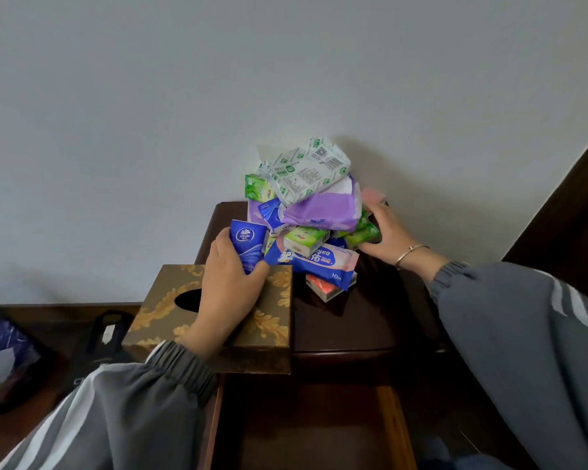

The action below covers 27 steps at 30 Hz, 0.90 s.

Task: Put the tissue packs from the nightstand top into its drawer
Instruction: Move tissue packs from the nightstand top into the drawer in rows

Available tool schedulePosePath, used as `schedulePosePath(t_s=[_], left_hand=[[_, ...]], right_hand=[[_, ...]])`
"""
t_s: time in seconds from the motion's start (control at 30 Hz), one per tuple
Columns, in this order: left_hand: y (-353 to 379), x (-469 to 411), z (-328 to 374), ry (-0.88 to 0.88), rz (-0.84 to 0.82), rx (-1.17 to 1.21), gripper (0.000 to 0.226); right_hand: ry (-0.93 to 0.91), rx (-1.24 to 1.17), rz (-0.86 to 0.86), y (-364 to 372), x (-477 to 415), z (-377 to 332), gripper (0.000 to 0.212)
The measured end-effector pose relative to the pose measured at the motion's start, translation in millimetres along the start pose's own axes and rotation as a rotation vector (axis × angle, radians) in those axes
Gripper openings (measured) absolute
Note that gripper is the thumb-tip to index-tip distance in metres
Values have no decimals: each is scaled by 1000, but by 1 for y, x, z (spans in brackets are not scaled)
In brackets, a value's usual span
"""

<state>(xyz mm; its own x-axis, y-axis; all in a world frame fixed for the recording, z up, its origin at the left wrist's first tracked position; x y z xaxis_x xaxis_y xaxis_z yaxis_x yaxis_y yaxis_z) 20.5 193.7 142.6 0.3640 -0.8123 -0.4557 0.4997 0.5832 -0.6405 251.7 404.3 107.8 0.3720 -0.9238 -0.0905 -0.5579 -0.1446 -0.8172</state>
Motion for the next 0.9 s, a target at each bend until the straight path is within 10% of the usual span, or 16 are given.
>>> schedulePosePath(t_s=[0.9], left_hand=[[1,0,-3,8,25,52,73]], right_hand=[[-8,451,-117,7,42,22,94]])
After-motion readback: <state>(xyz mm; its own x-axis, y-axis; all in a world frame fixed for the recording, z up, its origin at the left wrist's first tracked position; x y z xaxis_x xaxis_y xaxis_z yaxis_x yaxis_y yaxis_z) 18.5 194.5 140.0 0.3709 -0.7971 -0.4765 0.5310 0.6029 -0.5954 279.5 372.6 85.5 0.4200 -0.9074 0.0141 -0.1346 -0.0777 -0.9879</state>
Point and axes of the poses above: each hand's wrist, its own x-axis away from the middle knuckle, its own y-axis out of the palm, z = x × y, the point moved 8 cm from there along -x, towards the middle knuckle, and after that the axes turned 13 degrees about y, right-handed, at the moved point
